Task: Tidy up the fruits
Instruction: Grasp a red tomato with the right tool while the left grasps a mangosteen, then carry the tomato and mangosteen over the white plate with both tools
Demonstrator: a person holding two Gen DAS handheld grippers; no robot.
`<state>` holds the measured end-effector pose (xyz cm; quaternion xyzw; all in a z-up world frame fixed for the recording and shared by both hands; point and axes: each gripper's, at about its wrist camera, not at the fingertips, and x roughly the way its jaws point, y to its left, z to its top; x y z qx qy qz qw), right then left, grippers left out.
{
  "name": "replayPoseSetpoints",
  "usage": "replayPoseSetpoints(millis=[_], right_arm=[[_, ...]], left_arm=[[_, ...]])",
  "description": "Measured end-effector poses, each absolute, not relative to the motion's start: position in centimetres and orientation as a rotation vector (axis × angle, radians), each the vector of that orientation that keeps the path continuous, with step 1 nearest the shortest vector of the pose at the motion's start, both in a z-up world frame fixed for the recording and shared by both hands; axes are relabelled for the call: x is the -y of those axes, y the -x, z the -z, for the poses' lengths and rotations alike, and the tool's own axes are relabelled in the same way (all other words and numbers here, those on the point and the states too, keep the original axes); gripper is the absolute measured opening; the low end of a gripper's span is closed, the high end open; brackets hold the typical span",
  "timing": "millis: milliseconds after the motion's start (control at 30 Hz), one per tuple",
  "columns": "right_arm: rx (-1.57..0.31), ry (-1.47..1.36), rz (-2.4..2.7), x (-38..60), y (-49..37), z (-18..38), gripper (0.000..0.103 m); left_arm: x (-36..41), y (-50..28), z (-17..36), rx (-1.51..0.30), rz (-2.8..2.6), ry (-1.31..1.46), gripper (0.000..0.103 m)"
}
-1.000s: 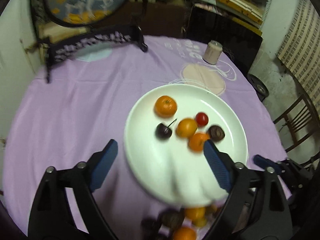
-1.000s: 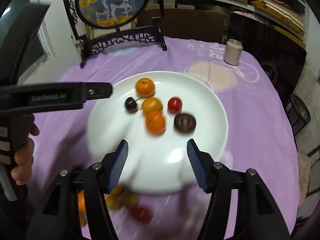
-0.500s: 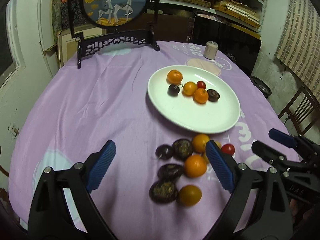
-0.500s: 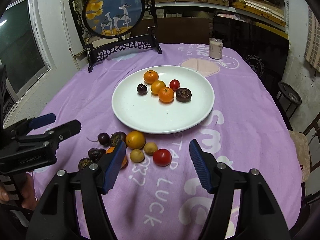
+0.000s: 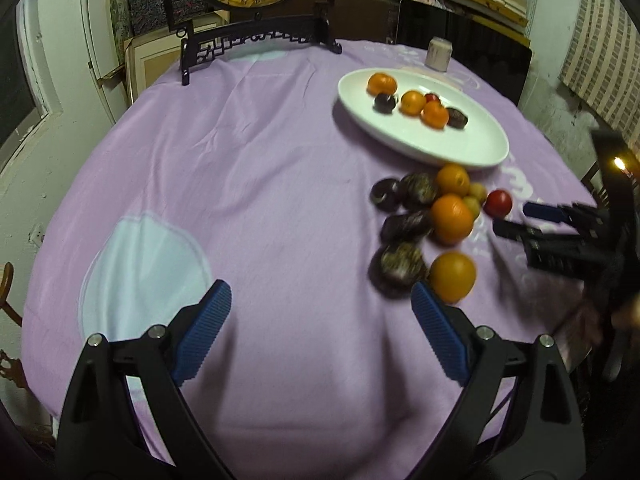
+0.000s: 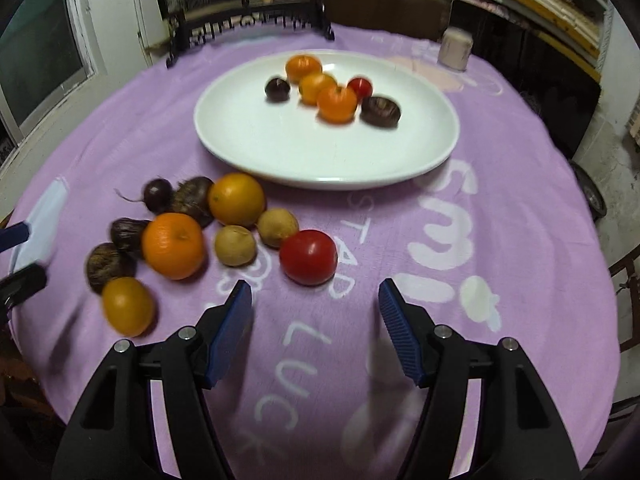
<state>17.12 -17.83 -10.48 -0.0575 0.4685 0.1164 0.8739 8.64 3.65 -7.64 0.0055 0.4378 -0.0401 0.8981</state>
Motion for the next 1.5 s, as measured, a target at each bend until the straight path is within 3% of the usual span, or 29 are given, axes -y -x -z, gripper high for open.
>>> replayPoseSetpoints(millis=[100,200,700,867,933,1500], right_arm=[[-0.956,0.103,-0.242,18.0,-18.1,10.9,0.063],[-0.94,0.097,-0.278,17.8,-18.6,10.8,0.032],[-0.89,0.014,-0.278,20.7,-12.3,6.3,0.032],[-0.894,-0.005,-0.282,20.9,-12.1,6.2,0.032],[-0.899,-0.015,-0.288,20.8,-12.1,6.2,0.032],[-0.842,-0.041,-0.315,20.4,-11.4,4.7,0.032]], left_arm=[[-3.7,-8.5,8.3,-0.925,0.06,-0.031,0.093],[-3.6,-8.8,8.9,-0.948,0.06,-0.031,0.093],[0.1,-11.0,11.6,-0.999,0.134,-0.071,0.09],[1.8,-11.7,11.5,-0.986,0.158,-0.099,0.071],[2.4,-12.1,11.1,-0.988,0.194,-0.099,0.046],[0.4,-11.3,6.8,-0.944,0.26,0.032,0.045]])
